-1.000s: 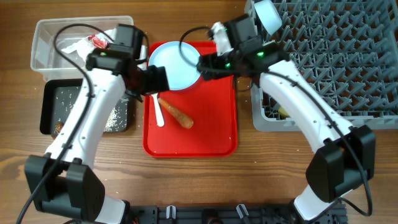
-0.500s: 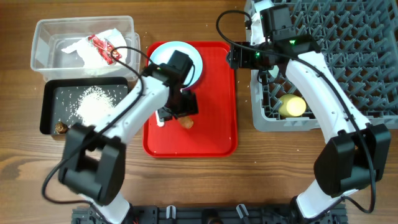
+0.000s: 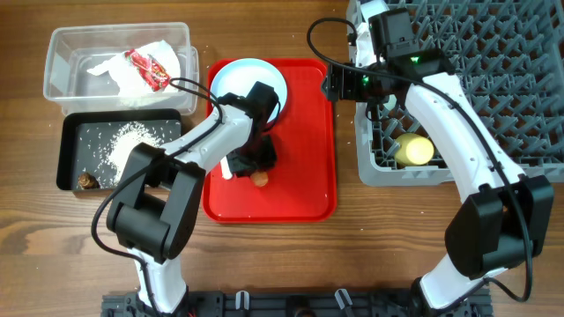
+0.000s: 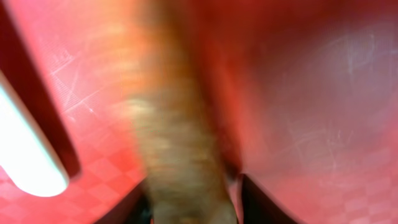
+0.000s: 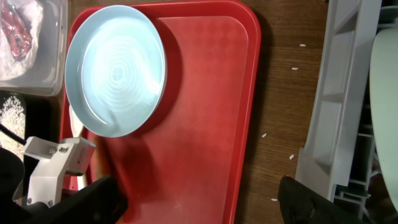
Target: Sort waste into correct bins and load items into the dishwasher rack
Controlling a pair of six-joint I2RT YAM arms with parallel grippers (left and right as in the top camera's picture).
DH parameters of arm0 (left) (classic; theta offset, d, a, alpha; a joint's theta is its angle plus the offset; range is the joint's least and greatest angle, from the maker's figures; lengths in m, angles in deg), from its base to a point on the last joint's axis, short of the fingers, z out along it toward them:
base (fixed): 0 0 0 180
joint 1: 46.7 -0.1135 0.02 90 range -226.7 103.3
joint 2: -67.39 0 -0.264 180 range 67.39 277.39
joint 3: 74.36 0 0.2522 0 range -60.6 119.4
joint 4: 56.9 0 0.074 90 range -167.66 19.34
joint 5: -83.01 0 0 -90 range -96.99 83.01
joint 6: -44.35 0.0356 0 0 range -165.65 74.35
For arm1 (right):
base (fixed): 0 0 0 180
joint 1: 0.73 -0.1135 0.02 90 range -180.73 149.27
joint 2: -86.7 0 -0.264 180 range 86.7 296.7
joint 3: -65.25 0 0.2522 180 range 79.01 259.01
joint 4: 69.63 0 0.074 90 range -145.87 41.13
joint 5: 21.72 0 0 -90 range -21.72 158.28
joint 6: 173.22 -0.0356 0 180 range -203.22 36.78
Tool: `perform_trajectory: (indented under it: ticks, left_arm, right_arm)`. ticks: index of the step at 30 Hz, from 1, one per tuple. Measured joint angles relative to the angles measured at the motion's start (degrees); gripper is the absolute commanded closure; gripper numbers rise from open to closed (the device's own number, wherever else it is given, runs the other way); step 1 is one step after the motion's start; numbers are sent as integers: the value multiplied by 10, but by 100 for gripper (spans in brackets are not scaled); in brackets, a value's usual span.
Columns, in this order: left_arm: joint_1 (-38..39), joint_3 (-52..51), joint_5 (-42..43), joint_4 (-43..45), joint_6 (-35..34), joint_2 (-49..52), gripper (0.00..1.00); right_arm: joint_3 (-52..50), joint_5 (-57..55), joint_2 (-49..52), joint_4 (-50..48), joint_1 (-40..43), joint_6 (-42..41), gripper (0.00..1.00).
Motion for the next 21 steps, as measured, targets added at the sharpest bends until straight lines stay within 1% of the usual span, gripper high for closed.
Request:
perform_trajectory:
  ticks: [2, 6, 8, 12, 15, 18, 21]
  left_arm:
    - [0, 0, 0, 0, 2, 0, 67]
    - [0, 0, -2, 0, 2, 0, 67]
    - [-1, 1, -2, -3, 2, 0, 67]
    - [-6, 8, -2, -45, 3, 0, 72]
    - [-14, 38, -2, -89, 16, 0, 72]
    - [-23, 85, -4, -135, 37, -9, 68]
    - [-29, 122, -6, -162, 59, -36, 61]
  right_arm:
    - [0, 0, 0, 0, 0, 0, 15]
    - [0, 0, 0, 4, 0, 2, 15]
    - [0, 0, 0, 5, 0, 5, 12]
    - [0, 0, 0, 6, 0, 9, 12]
    - [0, 0, 0, 7, 0, 9, 11]
    - [0, 0, 0, 6, 0, 9, 10]
    - [0, 0, 0, 7, 0, 9, 11]
